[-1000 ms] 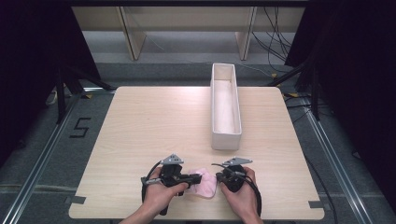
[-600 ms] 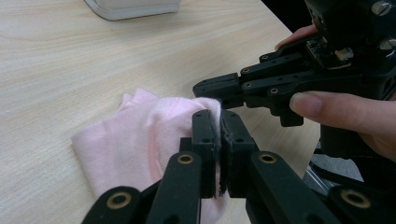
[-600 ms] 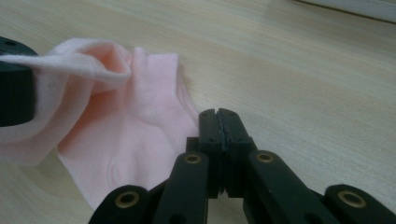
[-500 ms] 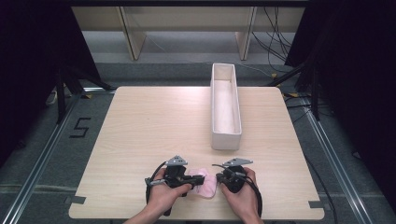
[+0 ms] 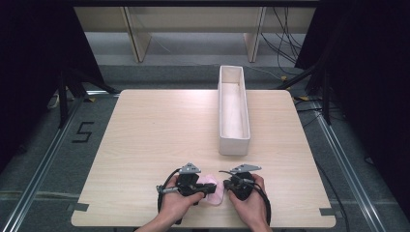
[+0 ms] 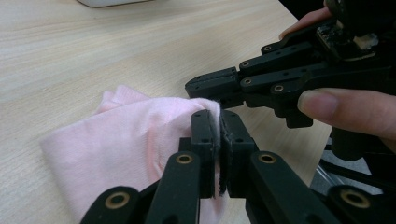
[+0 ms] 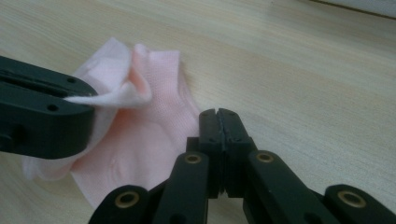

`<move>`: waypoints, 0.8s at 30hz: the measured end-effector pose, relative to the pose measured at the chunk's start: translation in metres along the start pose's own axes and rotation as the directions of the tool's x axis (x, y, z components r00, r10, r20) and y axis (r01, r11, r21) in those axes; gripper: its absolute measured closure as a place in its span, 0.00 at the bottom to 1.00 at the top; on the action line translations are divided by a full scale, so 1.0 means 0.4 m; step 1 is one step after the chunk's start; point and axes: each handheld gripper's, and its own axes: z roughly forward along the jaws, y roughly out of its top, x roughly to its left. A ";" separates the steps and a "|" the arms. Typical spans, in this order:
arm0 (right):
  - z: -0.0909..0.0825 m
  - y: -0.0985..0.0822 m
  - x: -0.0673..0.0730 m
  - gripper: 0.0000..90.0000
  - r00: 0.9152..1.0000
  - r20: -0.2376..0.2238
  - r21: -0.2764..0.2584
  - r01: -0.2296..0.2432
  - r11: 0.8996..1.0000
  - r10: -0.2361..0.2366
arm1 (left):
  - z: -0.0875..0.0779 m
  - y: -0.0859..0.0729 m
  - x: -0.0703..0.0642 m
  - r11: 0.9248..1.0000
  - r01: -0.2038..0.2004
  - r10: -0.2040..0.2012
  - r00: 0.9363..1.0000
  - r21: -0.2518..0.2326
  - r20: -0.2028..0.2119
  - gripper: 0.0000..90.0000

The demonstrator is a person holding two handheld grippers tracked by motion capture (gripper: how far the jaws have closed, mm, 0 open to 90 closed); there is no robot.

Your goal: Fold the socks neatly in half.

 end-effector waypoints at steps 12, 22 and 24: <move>-0.001 0.000 0.008 0.99 0.999 -0.029 -0.025 -0.020 0.999 0.019 | 0.030 -0.013 -0.003 1.000 -0.007 0.008 1.000 0.028 -0.008 0.93; -0.002 0.000 0.008 0.99 0.999 -0.049 -0.020 -0.013 1.000 0.012 | 0.047 -0.018 -0.003 0.999 -0.031 0.031 1.000 0.037 0.002 0.90; -0.003 0.000 0.009 0.98 0.999 -0.044 -0.008 -0.030 1.000 0.030 | 0.052 -0.020 -0.008 0.999 -0.034 0.034 0.999 0.030 -0.010 0.89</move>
